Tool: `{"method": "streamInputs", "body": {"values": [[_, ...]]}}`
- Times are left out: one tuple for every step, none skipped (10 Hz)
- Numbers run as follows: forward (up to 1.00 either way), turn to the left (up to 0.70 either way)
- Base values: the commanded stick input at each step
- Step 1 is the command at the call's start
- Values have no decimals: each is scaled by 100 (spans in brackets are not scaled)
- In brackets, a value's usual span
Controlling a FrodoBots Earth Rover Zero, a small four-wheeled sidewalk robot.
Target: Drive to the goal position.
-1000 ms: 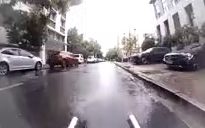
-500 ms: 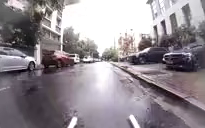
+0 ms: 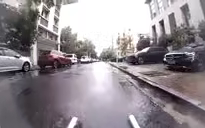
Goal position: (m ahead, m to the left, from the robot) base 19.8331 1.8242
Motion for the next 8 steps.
{"method": "streamInputs", "body": {"values": [[70, 0], [70, 0], [70, 0], [70, 0], [70, 0], [70, 0], [70, 0], [70, 0]]}}
